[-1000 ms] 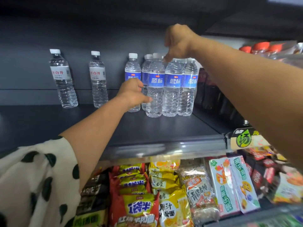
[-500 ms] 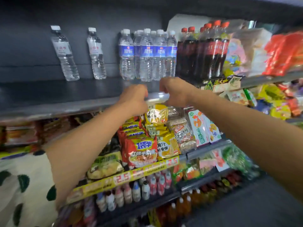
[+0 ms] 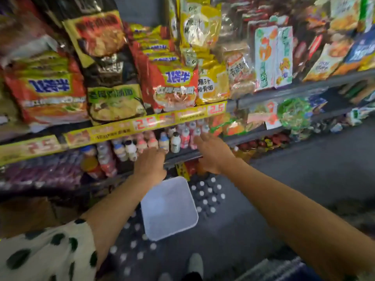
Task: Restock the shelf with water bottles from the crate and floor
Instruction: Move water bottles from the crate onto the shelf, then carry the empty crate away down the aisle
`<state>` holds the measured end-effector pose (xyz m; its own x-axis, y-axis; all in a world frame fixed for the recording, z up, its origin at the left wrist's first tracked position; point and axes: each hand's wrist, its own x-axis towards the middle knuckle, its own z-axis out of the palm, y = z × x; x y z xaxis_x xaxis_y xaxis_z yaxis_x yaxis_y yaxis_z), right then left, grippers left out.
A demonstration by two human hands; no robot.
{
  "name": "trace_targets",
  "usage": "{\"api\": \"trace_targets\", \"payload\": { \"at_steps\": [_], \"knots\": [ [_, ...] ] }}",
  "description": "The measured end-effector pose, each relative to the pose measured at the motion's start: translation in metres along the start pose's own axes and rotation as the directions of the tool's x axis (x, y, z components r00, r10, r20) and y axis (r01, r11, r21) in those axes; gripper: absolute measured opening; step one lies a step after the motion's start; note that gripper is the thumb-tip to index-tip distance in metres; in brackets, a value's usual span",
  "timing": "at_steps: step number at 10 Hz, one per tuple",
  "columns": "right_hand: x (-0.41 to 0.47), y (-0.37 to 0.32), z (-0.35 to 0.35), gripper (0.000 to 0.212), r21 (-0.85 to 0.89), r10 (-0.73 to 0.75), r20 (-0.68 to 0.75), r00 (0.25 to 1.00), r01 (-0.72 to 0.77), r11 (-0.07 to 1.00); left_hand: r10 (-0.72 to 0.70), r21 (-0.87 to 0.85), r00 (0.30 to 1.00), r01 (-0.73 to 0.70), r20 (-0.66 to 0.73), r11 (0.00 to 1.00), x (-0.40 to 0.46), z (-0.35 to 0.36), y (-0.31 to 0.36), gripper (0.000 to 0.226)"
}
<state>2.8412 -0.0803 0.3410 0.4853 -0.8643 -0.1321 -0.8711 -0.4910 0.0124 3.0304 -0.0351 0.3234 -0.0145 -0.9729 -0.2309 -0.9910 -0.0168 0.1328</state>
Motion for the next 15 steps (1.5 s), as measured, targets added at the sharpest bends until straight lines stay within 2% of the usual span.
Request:
{"api": "trace_targets", "payload": {
  "at_steps": [1, 2, 3, 4, 5, 6, 7, 8, 9, 11, 12, 14, 15],
  "knots": [
    [0.011, -0.008, 0.085, 0.053, 0.049, -0.015, 0.075, 0.997, 0.012, 0.999, -0.116, 0.018, 0.988, 0.115, 0.098, 0.993, 0.011, 0.084, -0.023, 0.036],
    [0.019, -0.014, 0.174, 0.052, 0.082, -0.012, 0.165, 0.986, -0.002, 0.997, -0.204, 0.03, 0.961, 0.202, 0.185, 0.979, 0.014, 0.165, -0.042, 0.043],
    [0.021, -0.019, 0.254, 0.048, 0.092, 0.036, 0.265, 0.964, -0.062, 0.994, -0.31, -0.004, 0.917, 0.321, 0.253, 0.947, 0.012, 0.233, -0.056, 0.051],
    [0.023, -0.02, 0.317, 0.054, 0.056, 0.088, 0.349, 0.933, -0.114, 0.992, -0.374, -0.022, 0.886, 0.395, 0.274, 0.919, 0.013, 0.294, -0.07, 0.061],
    [0.028, -0.018, 0.362, 0.054, 0.05, 0.144, 0.4, 0.905, -0.178, 0.983, -0.467, -0.117, 0.85, 0.503, 0.243, 0.856, 0.018, 0.335, -0.081, 0.073],
    [0.033, -0.02, 0.393, 0.061, 0.077, 0.22, 0.44, 0.871, -0.281, 0.957, -0.552, -0.139, 0.789, 0.599, 0.27, 0.789, 0.027, 0.361, -0.089, 0.085],
    [0.037, -0.024, 0.415, 0.06, 0.071, 0.276, 0.419, 0.865, -0.334, 0.94, -0.574, -0.067, 0.749, 0.626, 0.33, 0.777, 0.031, 0.385, -0.096, 0.079],
    [0.038, -0.029, 0.425, 0.061, 0.02, 0.319, 0.395, 0.862, -0.355, 0.935, -0.569, -0.141, 0.77, 0.622, 0.289, 0.77, 0.03, 0.393, -0.096, 0.074],
    [0.036, -0.029, 0.415, 0.065, -0.064, 0.3, 0.434, 0.849, -0.303, 0.951, -0.577, -0.207, 0.77, 0.633, 0.274, 0.746, 0.029, 0.386, -0.091, 0.063],
    [0.024, -0.019, 0.365, 0.061, -0.014, 0.329, 0.376, 0.866, -0.35, 0.937, -0.489, -0.241, 0.847, 0.53, 0.21, 0.813, 0.03, 0.331, -0.08, 0.059],
    [0.008, -0.005, 0.318, 0.053, 0.091, 0.405, 0.407, 0.819, -0.477, 0.874, -0.388, -0.119, 0.902, 0.414, 0.189, 0.903, 0.034, 0.286, -0.064, 0.071],
    [-0.037, 0.05, 0.225, 0.049, 0.15, 0.567, 0.329, 0.755, -0.634, 0.758, -0.198, -0.176, 0.977, 0.21, 0.081, 0.962, 0.055, 0.201, 0.003, 0.066],
    [-0.067, 0.093, 0.196, 0.045, 0.179, 0.662, 0.281, 0.695, -0.716, 0.675, -0.064, -0.129, 0.998, 0.065, 0.011, 0.99, 0.072, 0.176, 0.054, 0.066]
  ]
}}
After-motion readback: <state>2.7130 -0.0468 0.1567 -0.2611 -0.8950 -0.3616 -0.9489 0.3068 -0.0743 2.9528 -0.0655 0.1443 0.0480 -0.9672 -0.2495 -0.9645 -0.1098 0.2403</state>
